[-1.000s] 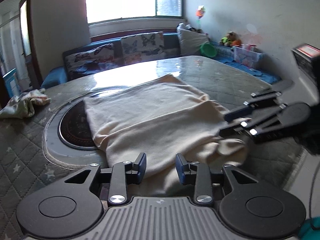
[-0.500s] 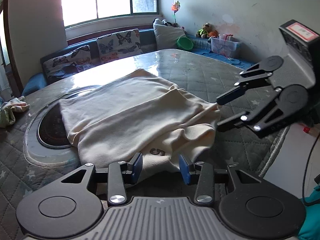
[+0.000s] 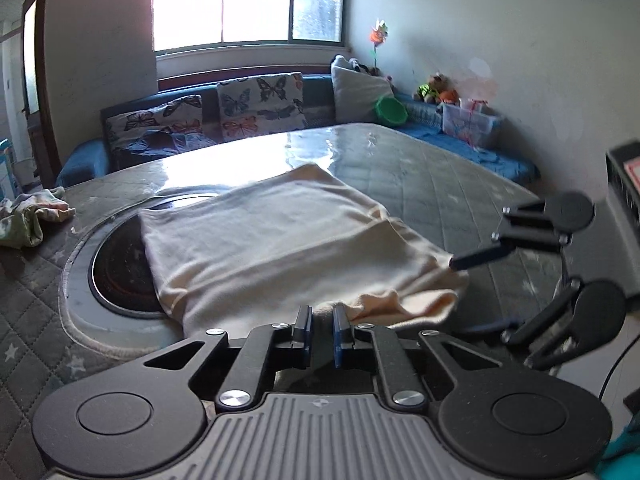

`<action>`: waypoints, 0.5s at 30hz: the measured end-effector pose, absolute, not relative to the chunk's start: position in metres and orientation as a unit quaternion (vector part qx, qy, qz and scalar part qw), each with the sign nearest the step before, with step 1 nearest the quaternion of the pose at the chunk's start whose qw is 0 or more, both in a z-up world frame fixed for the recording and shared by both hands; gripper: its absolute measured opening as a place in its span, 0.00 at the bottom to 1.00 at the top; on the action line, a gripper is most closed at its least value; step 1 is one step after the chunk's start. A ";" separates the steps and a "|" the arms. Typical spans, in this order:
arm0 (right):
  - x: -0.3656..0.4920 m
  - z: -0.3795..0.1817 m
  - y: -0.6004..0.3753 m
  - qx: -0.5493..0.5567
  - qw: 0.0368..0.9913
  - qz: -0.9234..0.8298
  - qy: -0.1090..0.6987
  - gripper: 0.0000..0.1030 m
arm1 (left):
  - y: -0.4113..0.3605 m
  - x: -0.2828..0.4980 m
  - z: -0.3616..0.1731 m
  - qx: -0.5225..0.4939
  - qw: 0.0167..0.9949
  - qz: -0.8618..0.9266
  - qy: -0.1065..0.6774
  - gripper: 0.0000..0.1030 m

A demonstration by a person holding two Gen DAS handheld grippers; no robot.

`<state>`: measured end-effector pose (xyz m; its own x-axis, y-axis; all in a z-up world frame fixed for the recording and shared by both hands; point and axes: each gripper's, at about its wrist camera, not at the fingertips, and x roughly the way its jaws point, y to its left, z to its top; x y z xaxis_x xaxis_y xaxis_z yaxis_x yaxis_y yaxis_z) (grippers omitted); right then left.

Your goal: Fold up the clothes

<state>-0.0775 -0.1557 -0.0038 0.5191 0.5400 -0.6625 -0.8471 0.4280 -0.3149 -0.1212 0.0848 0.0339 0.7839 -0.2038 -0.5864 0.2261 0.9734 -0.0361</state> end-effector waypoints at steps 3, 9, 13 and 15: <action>-0.069 -0.005 -0.148 -0.311 0.817 0.426 0.234 0.57 | 0.089 -0.113 0.035 0.007 0.944 -0.112 0.309 0.11; -0.045 0.004 -0.137 -0.264 0.811 0.450 0.264 0.21 | 0.097 -0.119 0.034 0.001 0.944 -0.119 0.309 0.16; -0.035 0.015 -0.138 -0.238 0.813 0.454 0.276 0.14 | 0.105 -0.135 0.034 0.013 0.945 -0.118 0.305 0.22; -0.028 0.021 -0.137 -0.223 0.815 0.455 0.281 0.13 | 0.108 -0.142 0.032 0.021 0.945 -0.118 0.305 0.31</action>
